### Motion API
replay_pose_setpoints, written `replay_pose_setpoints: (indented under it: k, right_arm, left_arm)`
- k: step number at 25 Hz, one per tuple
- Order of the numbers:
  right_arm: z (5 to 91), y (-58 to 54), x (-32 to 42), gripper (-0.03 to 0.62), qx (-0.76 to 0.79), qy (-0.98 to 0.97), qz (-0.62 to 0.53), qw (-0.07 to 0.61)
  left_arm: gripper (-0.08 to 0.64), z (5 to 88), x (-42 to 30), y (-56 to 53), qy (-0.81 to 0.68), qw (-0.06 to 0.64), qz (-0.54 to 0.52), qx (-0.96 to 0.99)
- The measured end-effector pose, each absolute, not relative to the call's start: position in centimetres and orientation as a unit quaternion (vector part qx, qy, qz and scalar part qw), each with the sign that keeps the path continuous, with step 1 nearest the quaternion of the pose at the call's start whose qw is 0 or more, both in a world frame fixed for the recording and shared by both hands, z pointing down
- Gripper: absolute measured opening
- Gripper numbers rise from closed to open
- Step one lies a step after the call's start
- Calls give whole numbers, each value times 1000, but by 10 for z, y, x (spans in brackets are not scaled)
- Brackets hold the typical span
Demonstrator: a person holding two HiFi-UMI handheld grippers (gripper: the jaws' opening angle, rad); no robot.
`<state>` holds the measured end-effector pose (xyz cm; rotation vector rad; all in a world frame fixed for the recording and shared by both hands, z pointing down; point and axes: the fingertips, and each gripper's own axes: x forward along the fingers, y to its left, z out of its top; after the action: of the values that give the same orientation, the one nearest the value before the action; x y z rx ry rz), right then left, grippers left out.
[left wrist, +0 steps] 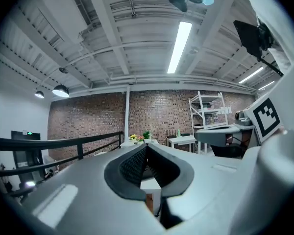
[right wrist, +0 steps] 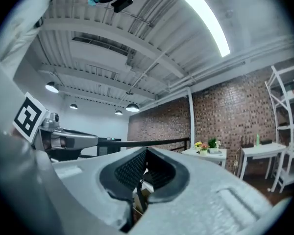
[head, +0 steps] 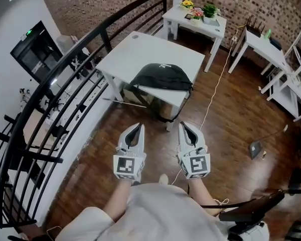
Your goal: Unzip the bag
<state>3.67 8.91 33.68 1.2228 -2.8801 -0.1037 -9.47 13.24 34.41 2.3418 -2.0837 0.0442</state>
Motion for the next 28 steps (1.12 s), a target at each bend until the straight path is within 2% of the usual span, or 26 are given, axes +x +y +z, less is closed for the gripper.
replay_pose_setpoints:
  k: [6, 16, 28]
  right_arm:
    - [328, 98, 29, -8, 412, -910, -45, 6]
    - [332, 128, -19, -8, 383, -922, -49, 16]
    - [339, 124, -31, -9, 415, -908, -49, 38]
  left_arm:
    - [18, 357, -85, 151, -651, -2, 25, 759]
    - [18, 349, -121, 170, -657, -3, 9, 754]
    - [18, 345, -139, 168, -650, -10, -6, 760]
